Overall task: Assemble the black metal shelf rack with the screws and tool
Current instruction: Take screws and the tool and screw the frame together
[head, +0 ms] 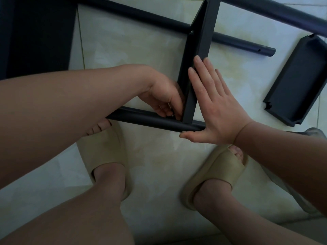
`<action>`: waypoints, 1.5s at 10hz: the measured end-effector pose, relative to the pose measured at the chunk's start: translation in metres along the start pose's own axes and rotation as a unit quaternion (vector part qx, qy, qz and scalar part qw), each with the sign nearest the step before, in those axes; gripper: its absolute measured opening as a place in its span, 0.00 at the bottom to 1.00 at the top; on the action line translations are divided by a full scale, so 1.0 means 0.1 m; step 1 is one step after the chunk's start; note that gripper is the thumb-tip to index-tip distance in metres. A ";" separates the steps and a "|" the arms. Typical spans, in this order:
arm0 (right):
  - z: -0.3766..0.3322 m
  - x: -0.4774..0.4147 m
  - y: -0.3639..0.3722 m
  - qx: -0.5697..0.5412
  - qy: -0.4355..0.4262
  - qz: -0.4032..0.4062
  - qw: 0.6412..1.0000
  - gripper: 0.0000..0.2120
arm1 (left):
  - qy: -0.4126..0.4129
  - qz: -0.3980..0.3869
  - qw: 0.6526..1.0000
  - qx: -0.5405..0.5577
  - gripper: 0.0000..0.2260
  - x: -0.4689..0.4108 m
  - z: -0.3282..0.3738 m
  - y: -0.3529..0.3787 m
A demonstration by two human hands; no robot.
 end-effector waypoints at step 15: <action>0.00 0.00 0.01 -0.004 -0.001 -0.002 1.000 0.59 | 0.007 -0.001 1.000 -0.012 0.05 0.00 0.01 -0.01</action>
Point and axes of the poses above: each hand's wrist, its own x-axis away from the middle knuckle, its own y-axis out of the palm, z = x × y, the point moved 8 cm from there along -x, towards the middle knuckle, and after that the axes turned 11 degrees about y, right-handed, at the moved point
